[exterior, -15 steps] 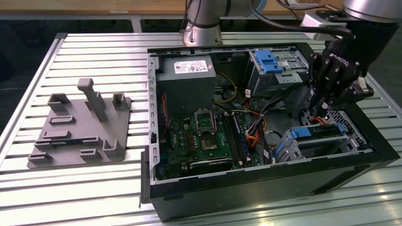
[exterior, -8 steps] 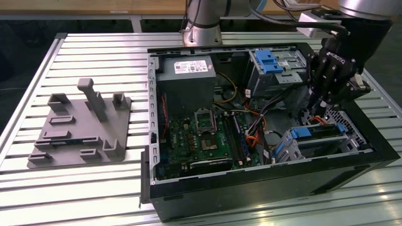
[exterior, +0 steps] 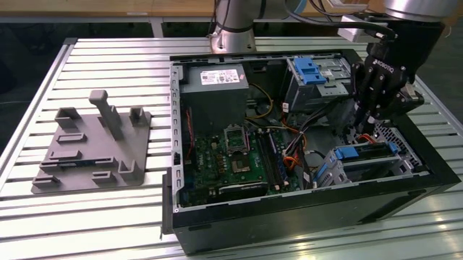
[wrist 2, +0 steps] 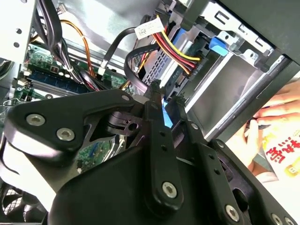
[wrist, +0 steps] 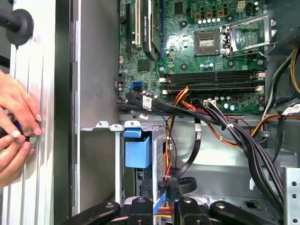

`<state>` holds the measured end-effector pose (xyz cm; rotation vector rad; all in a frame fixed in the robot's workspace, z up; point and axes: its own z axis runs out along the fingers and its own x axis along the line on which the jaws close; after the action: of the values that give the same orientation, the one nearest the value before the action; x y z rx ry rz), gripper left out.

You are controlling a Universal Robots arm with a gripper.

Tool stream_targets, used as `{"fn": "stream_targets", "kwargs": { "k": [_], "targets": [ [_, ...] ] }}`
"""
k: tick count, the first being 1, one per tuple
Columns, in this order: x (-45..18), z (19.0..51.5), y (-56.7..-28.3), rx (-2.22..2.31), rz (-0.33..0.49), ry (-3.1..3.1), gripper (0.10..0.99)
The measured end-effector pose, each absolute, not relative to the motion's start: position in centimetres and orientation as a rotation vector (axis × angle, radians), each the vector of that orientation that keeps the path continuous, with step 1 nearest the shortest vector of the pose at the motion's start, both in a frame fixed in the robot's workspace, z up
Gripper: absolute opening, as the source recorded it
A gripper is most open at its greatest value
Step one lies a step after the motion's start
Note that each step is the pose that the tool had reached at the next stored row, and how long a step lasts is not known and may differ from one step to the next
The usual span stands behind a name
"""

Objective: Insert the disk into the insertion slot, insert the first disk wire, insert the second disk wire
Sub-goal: 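Insert the second disk wire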

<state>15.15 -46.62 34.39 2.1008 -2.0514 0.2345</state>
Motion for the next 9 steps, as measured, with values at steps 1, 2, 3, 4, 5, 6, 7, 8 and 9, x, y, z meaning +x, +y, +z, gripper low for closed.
{"fn": "stream_targets", "kwargs": {
  "k": [1,2,3,4,5,6,7,8,9],
  "targets": [
    [15.16,34.36,-46.54,2.100,0.237,-2.051,0.278],
    [15.16,34.33,-46.48,2.100,0.239,-2.051,0.278],
    [15.16,34.32,-46.45,2.100,0.241,-2.052,0.278],
    [15.16,34.31,-46.44,2.101,0.243,-2.053,0.278],
    [15.15,34.32,-46.43,2.101,0.246,-2.054,0.278],
    [15.15,34.32,-46.44,2.102,0.249,-2.056,0.278],
    [15.15,34.32,-46.43,2.104,0.251,-2.058,0.278],
    [15.15,34.31,-46.43,2.105,0.251,-2.059,0.278],
    [15.15,34.31,-46.43,2.106,0.251,-2.061,0.278]
  ]
}}
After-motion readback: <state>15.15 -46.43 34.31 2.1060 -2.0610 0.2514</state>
